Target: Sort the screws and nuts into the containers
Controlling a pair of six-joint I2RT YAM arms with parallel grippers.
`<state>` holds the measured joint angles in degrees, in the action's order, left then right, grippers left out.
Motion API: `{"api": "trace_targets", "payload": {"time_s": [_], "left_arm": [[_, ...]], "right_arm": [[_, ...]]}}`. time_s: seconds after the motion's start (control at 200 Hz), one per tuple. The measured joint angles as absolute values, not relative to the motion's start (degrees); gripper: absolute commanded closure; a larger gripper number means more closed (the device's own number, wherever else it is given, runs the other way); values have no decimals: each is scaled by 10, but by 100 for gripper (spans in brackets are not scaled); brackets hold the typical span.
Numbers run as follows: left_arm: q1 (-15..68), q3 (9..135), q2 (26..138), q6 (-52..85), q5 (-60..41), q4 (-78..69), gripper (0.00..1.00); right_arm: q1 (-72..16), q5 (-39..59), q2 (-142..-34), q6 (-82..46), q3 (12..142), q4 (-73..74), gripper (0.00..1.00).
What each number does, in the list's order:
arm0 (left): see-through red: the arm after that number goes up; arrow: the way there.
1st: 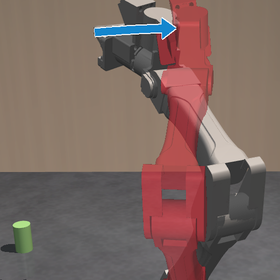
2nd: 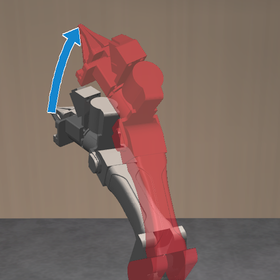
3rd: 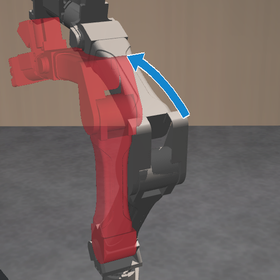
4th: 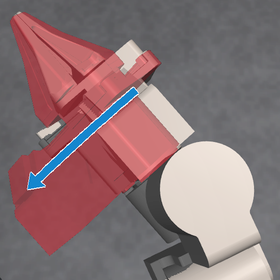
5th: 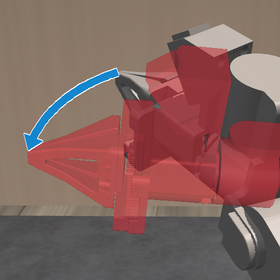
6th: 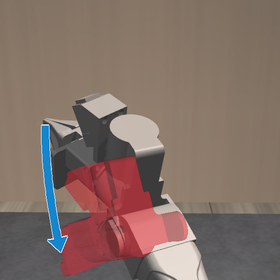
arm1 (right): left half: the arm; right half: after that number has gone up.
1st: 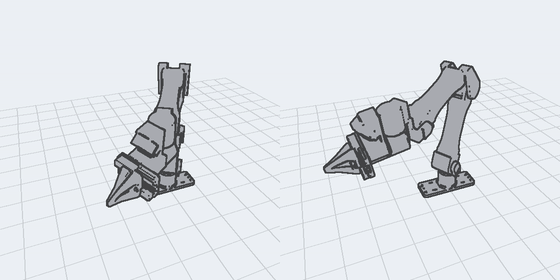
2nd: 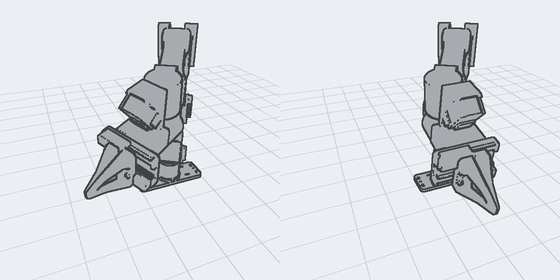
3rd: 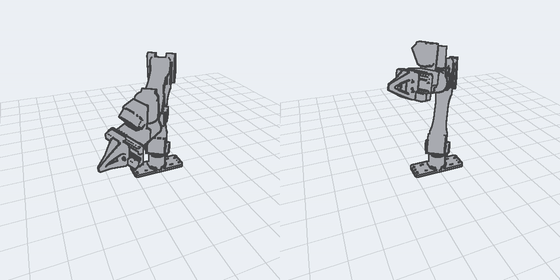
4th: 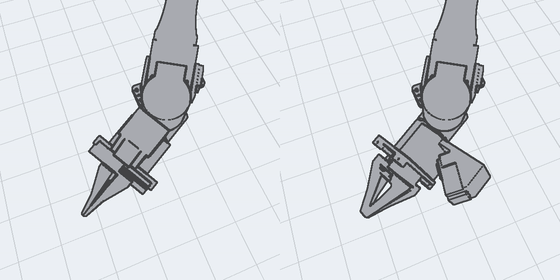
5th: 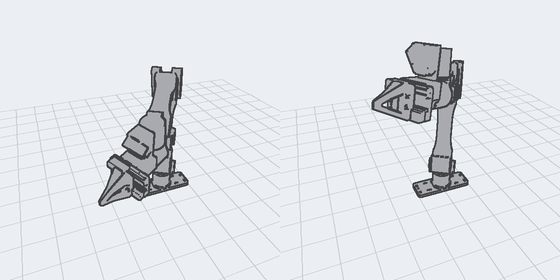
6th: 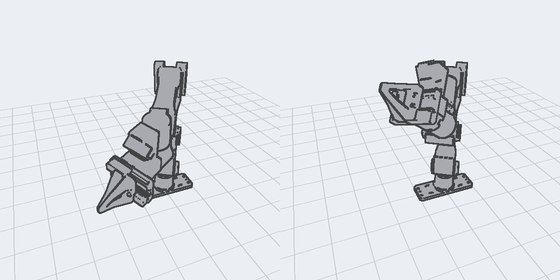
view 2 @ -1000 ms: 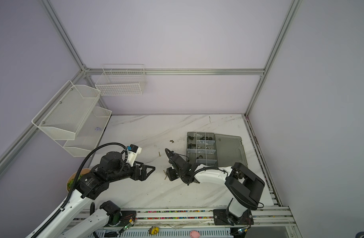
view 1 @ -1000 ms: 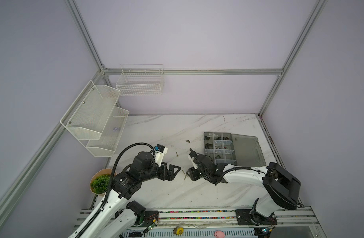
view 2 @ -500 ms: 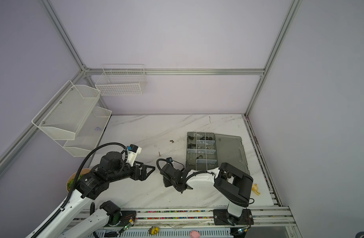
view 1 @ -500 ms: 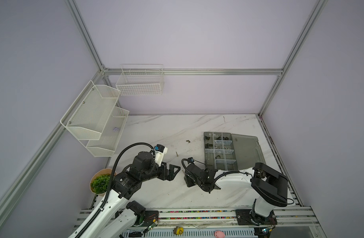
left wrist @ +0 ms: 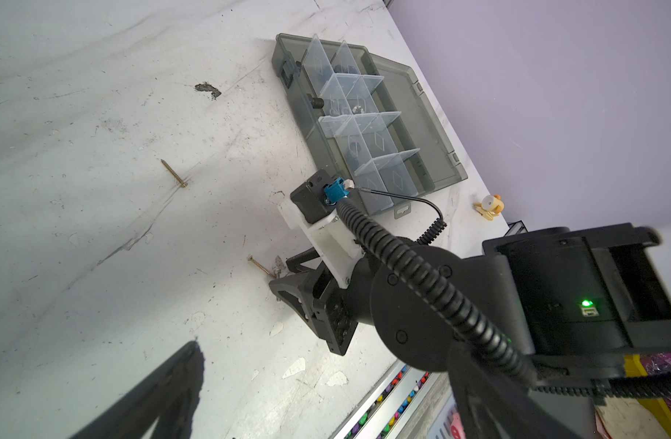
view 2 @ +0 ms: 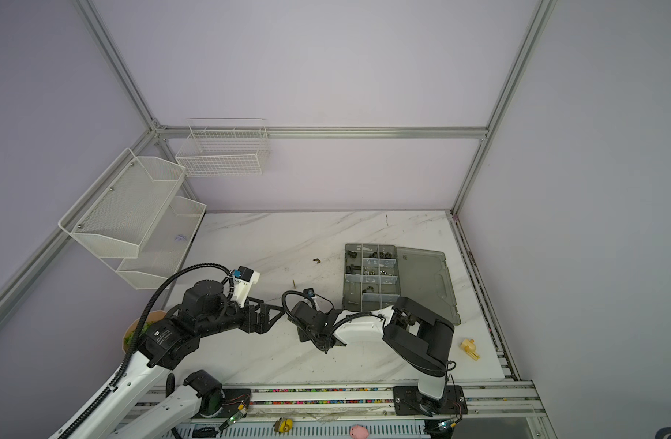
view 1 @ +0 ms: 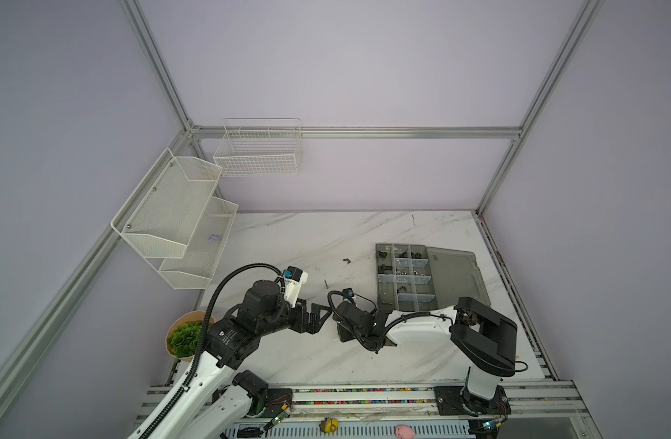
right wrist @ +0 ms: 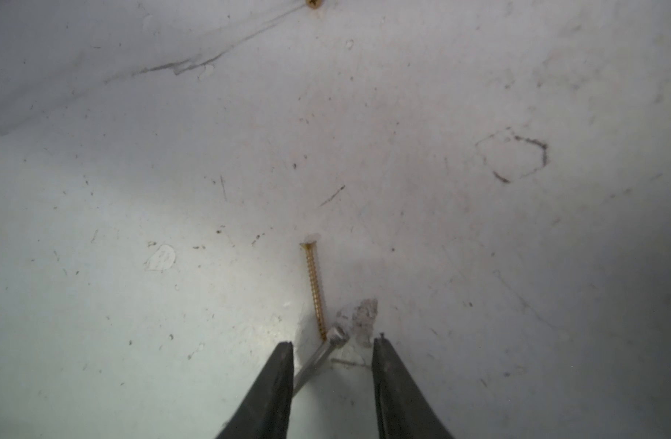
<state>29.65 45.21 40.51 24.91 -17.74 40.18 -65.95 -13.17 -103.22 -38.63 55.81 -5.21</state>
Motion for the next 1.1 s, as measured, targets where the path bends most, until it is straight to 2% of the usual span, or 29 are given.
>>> {"api": "trace_targets", "payload": {"time_s": [0.43, 0.63, 0.81, 1.1], "left_arm": [[296, 452, 405, 249, -173, 413, 0], [296, 452, 405, 249, -173, 411, 0], [296, 452, 406, 249, -173, 410, 0], [296, 452, 406, 249, -173, 409, 0]], "right_arm": [[-660, -183, -1024, -379, 560, -124, 72], [-660, -167, -1010, -349, 541, -105, 71], [-660, -165, -1014, -319, 543, -97, 65], [-646, -165, -1017, -293, 544, -90, 64]]}}
